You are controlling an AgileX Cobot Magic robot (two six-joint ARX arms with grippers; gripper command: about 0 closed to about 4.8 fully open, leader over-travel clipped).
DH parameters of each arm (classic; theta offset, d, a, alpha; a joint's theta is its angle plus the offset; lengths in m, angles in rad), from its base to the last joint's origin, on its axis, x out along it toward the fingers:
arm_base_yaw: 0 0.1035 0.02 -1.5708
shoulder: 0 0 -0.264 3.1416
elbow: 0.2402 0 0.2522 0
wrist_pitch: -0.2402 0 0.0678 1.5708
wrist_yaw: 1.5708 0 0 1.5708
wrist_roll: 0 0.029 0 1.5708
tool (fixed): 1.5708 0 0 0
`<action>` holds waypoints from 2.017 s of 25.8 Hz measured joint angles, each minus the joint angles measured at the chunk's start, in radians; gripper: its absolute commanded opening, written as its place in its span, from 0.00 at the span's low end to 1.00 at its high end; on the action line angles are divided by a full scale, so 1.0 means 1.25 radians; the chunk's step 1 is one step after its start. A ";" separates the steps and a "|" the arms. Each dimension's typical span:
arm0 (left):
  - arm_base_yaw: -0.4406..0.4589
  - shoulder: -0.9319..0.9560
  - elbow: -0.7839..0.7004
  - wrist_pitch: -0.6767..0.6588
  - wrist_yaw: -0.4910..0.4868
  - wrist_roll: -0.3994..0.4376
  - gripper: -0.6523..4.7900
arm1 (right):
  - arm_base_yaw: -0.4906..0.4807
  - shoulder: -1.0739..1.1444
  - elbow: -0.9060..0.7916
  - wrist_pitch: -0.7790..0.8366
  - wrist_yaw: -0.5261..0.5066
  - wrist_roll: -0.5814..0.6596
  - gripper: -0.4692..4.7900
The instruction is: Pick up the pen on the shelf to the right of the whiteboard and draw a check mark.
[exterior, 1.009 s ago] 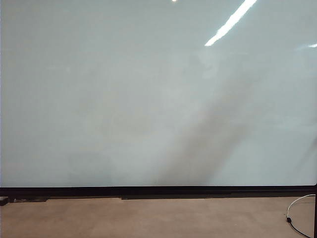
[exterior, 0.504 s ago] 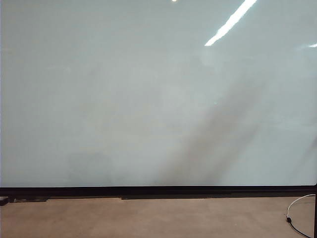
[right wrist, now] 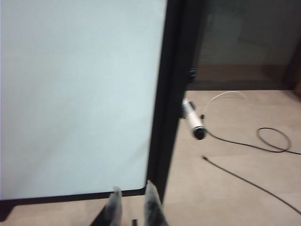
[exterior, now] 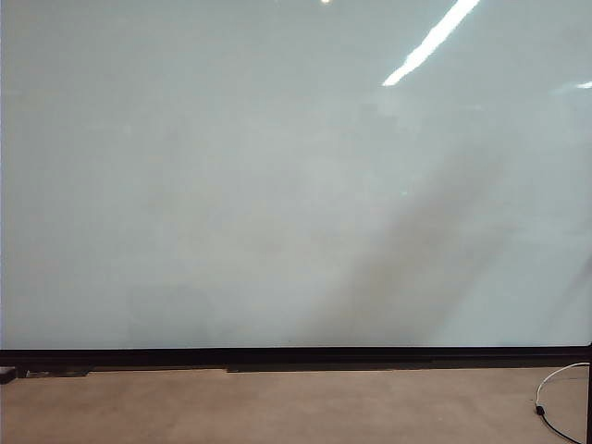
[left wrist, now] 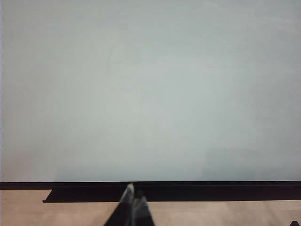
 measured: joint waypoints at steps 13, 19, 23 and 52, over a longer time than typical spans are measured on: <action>0.000 0.000 0.000 0.000 0.000 0.000 0.11 | -0.212 0.033 0.000 0.108 -0.205 -0.012 0.36; 0.000 0.000 0.000 0.000 0.000 0.000 0.11 | -0.245 0.164 0.000 0.251 -0.313 -0.011 0.36; 0.000 0.000 0.000 0.000 0.000 0.000 0.11 | -0.245 0.274 0.000 0.337 -0.351 -0.011 0.40; 0.000 0.000 0.000 0.000 0.000 0.000 0.11 | -0.253 0.858 0.159 0.778 -0.388 0.003 0.52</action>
